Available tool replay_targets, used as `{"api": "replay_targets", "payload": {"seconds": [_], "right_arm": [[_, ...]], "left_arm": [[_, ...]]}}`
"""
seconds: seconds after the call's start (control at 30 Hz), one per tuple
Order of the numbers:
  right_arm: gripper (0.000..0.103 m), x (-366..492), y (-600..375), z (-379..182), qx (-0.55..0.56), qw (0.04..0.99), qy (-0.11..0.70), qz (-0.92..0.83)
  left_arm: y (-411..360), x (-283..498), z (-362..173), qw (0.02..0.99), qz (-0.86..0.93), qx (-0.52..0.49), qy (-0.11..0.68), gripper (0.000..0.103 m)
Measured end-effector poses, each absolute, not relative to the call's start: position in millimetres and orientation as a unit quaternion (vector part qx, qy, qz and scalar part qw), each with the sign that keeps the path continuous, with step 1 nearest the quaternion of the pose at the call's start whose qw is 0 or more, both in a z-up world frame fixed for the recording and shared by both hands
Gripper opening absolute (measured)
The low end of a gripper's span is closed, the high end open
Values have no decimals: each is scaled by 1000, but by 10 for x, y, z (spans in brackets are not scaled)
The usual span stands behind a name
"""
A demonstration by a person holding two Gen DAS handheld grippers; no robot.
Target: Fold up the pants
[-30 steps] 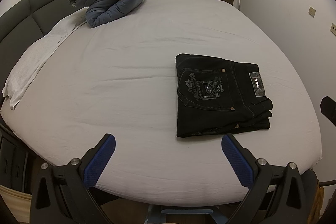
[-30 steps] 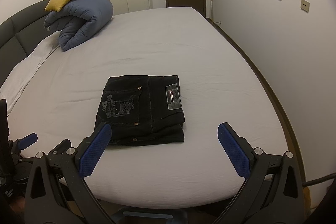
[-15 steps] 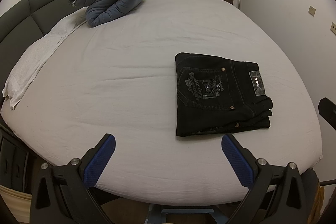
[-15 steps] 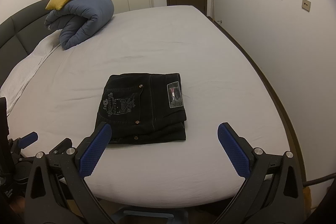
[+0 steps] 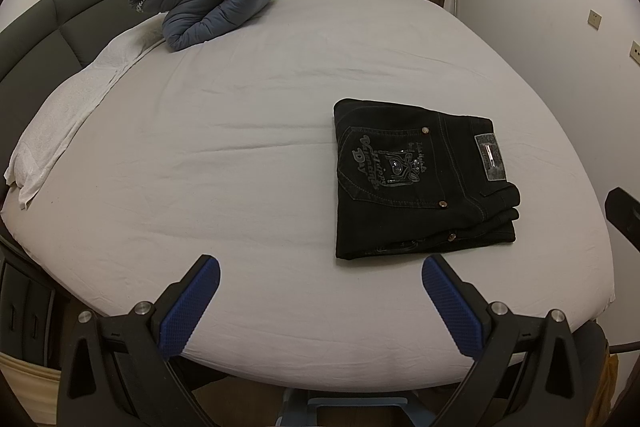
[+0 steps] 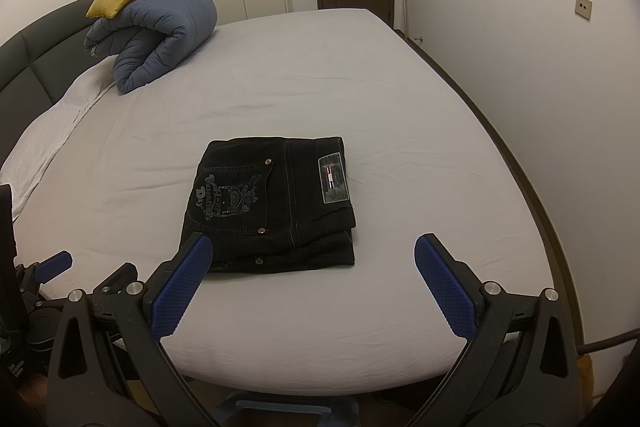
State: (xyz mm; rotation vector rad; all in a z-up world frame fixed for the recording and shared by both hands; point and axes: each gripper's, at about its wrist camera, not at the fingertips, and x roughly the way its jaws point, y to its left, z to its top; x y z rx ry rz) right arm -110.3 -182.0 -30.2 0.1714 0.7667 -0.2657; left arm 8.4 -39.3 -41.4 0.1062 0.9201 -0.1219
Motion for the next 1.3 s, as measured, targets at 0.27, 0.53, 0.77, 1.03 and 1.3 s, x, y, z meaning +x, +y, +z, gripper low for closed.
{"api": "replay_targets", "payload": {"seconds": [0.27, 0.53, 0.77, 1.03, 1.3], "right_arm": [[103, -1104, -1825, -300, 84, 915, 373, -129], [103, -1105, -1822, -304, 83, 915, 373, -129], [103, -1115, -1820, -341, 84, 915, 374, -128], [103, -1122, -1813, -359, 84, 914, 375, -128], [103, -1124, -1836, -398, 84, 914, 377, -127]], "left_arm": [[-381, 73, -422, 893, -59, 51, 444, 103], [-384, 75, -420, 893, -59, 51, 444, 103], [-376, 70, -428, 892, -59, 51, 444, 103], [-365, 44, -447, 892, -58, 52, 446, 103], [-345, 43, -472, 891, -52, 49, 449, 103]]}}
